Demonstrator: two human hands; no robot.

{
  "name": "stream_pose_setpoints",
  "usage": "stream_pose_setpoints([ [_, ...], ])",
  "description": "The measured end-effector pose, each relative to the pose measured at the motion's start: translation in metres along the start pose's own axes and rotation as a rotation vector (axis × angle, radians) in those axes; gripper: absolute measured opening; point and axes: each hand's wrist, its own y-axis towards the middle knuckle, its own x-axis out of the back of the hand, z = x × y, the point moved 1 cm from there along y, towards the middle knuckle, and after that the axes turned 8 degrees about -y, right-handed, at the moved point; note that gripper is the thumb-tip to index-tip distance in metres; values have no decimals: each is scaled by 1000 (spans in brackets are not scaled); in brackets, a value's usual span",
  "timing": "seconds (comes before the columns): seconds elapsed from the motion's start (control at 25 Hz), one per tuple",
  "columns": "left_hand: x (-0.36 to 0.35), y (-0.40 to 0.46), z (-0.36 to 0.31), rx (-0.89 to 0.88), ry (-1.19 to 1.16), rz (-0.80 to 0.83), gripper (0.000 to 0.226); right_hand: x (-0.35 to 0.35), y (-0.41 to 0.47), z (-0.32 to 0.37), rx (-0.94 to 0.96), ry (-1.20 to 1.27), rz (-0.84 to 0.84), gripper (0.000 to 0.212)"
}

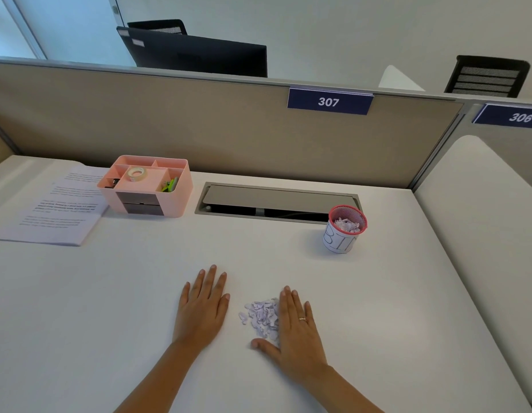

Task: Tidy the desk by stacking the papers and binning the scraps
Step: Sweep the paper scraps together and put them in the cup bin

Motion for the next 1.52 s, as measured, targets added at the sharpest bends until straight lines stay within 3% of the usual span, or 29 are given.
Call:
stream_pose_setpoints([
  [0.2, 6, -1, -5, 15, -14, 20, 82, -3, 27, 7, 82, 90, -38, 107],
  [0.4, 4, -6, -5, -19, -8, 39, 71, 4, 17, 1, 316, 134, -96, 57],
  [0.48, 0, -12, -9, -40, -16, 30, 67, 5, 12, -2, 339, 122, -193, 39],
  [0.64, -3, -18, -12, -44, -180, 86, 52, 7, 5, -5, 295, 109, -354, 43],
  [0.84, 3, -12, -30, -260, -324, 310, 67, 20, -2, -7, 340, 46, -360, 39],
  [0.96, -1, -11, -48, -307, -327, 217, 44, 30, -4, -9, 328, 38, -308, 31],
  [1.08, -3, -15, -60, -374, -265, 13, 17, 33, -4, -18, 323, 60, -240, 22],
  [1.2, -3, -16, -65, -288, -350, -87, 13, 41, -2, -28, 59, 446, -49, 11],
  [1.32, 4, -9, -68, -68, -595, -46, 18, 54, 2, -50, -294, 762, -111, 21],
  [1.4, 19, 3, -79, 33, -743, -31, 19, 68, 8, -69, -422, 926, -128, 24],
  [1.52, 49, 35, -110, -4, -757, 85, 14, 96, 26, -100, -542, 1174, -184, 17],
])
